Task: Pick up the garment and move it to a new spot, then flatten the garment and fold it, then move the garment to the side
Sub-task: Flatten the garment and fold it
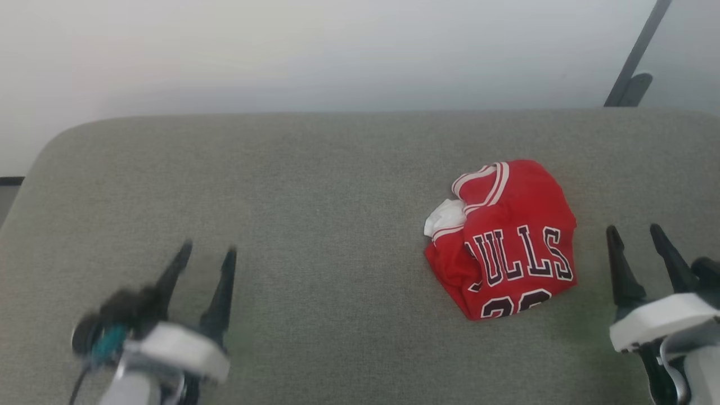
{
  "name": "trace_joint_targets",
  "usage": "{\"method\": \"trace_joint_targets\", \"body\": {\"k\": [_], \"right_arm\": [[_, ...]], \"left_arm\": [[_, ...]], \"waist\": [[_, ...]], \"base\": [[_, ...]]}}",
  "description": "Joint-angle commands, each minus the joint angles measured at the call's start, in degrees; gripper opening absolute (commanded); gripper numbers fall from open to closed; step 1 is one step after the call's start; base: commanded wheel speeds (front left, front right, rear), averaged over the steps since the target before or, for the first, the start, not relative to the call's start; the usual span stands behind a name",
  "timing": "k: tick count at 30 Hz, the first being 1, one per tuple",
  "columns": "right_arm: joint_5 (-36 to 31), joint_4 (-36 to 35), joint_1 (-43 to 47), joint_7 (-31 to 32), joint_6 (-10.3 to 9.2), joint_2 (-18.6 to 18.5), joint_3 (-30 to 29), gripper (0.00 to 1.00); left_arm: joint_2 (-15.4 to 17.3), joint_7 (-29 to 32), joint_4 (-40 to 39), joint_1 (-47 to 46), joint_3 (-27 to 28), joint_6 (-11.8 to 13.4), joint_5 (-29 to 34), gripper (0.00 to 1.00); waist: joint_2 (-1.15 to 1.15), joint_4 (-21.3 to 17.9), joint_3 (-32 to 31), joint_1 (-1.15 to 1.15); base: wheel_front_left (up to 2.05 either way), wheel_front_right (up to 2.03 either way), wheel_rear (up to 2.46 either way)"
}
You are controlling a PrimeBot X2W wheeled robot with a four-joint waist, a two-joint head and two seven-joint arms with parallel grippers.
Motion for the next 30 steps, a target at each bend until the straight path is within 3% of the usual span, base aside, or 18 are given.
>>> {"method": "trace_joint_targets", "body": {"k": [1, 5, 8, 11, 18, 26, 30], "right_arm": [[0.0, -0.1, -1.0, -0.1, -0.08, 0.2, 0.2, 1.0], [0.7, -0.7, -2.8, -0.1, -0.08, 1.2, 1.1, 1.0], [1.4, -1.3, -4.5, -0.1, -0.07, 1.6, 1.2, 1.0], [1.6, -1.8, -5.6, -0.1, -0.08, 2.3, 1.5, 1.0], [2.4, -2.6, -8.6, -0.1, -0.07, 4.7, 2.2, 1.0], [3.0, -3.1, -12.6, -0.1, -0.07, 7.0, 3.0, 1.0], [3.0, -3.1, -13.2, -0.2, -0.07, 7.7, 2.7, 1.0]], "left_arm": [[0.5, -0.2, 0.1, -2.9, -0.8, -0.3, -0.7, 1.0], [4.3, 4.7, 1.5, -12.8, -7.5, -0.3, -2.5, 1.0], [6.6, 11.9, 3.2, -21.5, -14.5, -0.3, -6.0, 1.0], [7.7, 23.2, 5.8, -30.1, -22.0, -0.3, -13.8, 1.0], [7.4, 48.2, 12.9, -45.2, -31.9, -0.3, -33.2, 1.0], [6.6, 58.9, 23.5, -54.6, -38.0, -0.3, -40.3, 1.0], [5.9, 60.6, 27.6, -56.4, -39.0, -0.3, -42.9, 1.0]], "waist": [[0.0, -0.4, 0.5, 0.0], [0.0, -2.3, 2.5, 0.0], [0.0, -4.1, 4.6, 0.0], [0.0, -6.2, 6.7, 0.0], [0.0, -12.2, 12.7, 0.0], [0.0, -18.9, 19.0, 0.0], [0.0, -20.9, 20.1, 0.0]], "base": [[0.0, 0.0, 0.0], [0.0, 0.0, 0.0], [0.0, 0.0, 0.0], [0.0, 0.0, 0.0], [0.0, 0.0, 0.0], [0.0, 0.0, 0.0], [0.0, 0.0, 0.0]]}}
